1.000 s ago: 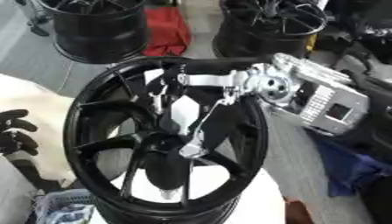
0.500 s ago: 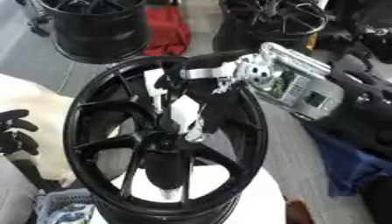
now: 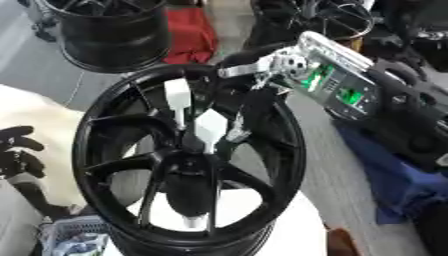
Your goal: Pull the pin out of the wheel hub.
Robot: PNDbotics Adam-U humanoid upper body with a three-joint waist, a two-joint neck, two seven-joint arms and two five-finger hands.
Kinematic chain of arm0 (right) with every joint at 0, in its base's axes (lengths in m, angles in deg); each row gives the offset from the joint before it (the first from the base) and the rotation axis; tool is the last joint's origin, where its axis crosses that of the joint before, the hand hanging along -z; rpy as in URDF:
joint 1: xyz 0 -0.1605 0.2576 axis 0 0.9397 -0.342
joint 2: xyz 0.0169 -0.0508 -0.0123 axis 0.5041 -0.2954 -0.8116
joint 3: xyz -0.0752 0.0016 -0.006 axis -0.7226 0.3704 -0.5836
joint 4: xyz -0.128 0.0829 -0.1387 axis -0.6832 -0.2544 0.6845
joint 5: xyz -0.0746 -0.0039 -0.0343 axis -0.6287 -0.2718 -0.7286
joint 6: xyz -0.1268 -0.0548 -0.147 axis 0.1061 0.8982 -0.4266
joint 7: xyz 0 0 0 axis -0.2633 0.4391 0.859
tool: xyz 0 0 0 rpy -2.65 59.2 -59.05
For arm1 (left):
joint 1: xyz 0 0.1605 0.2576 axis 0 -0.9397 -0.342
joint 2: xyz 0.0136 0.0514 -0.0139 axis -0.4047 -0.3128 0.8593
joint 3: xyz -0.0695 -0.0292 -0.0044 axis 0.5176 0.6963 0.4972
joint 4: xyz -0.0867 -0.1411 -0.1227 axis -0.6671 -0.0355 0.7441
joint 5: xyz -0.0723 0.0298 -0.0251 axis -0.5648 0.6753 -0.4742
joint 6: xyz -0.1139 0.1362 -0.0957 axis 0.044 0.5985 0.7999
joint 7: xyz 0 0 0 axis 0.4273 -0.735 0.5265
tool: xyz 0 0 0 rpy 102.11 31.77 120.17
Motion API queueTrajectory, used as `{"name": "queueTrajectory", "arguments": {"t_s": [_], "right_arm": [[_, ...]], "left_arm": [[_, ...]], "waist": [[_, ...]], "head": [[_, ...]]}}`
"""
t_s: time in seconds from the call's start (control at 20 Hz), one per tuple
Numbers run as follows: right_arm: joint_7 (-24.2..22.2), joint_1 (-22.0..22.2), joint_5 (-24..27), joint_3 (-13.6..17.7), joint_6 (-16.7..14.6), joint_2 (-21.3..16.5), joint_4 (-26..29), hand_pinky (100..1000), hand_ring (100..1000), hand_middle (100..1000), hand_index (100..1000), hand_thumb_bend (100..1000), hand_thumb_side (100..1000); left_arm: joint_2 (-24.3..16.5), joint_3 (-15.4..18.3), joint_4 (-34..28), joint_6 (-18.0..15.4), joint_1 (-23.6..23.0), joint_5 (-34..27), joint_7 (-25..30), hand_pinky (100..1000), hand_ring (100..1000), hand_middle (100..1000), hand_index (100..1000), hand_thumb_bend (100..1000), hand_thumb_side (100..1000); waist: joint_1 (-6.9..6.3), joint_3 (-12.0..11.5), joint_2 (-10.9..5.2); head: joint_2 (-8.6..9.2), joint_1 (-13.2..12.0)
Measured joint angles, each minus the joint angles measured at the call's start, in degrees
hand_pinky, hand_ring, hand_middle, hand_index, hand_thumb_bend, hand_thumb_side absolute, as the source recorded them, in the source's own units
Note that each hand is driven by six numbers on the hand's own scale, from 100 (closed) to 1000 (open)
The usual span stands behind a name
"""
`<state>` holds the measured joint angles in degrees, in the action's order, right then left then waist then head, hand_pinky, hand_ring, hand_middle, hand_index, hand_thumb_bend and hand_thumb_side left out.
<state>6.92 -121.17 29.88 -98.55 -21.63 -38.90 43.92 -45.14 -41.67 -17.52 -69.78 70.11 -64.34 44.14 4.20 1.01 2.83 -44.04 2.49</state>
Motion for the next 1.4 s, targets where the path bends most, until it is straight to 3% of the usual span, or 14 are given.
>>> {"name": "queueTrajectory", "arguments": {"t_s": [0.3,0.65,1.4], "right_arm": [[-4.23,0.44,-5.23,2.47,-3.21,1.22,-1.70,968,933,854,913,584,329],[-5.07,1.49,-7.94,2.57,-6.44,4.05,-2.41,962,924,837,901,569,329],[-5.08,2.04,-9.20,2.01,-8.36,6.80,-3.90,955,908,800,860,524,304]], "left_arm": [[0.01,0.01,0.01,-0.04,0.00,0.01,0.00,582,574,651,863,100,899],[0.03,0.01,0.01,-0.05,0.02,0.01,0.00,582,574,651,863,100,898],[0.08,-0.01,0.00,0.06,0.08,0.00,-0.03,581,573,651,863,100,898]], "waist": [[-0.10,0.05,0.01],[-0.21,-0.07,0.02],[-0.22,-0.45,0.04]], "head": [[0.00,-0.02],[0.00,0.10],[0.02,0.22]]}}
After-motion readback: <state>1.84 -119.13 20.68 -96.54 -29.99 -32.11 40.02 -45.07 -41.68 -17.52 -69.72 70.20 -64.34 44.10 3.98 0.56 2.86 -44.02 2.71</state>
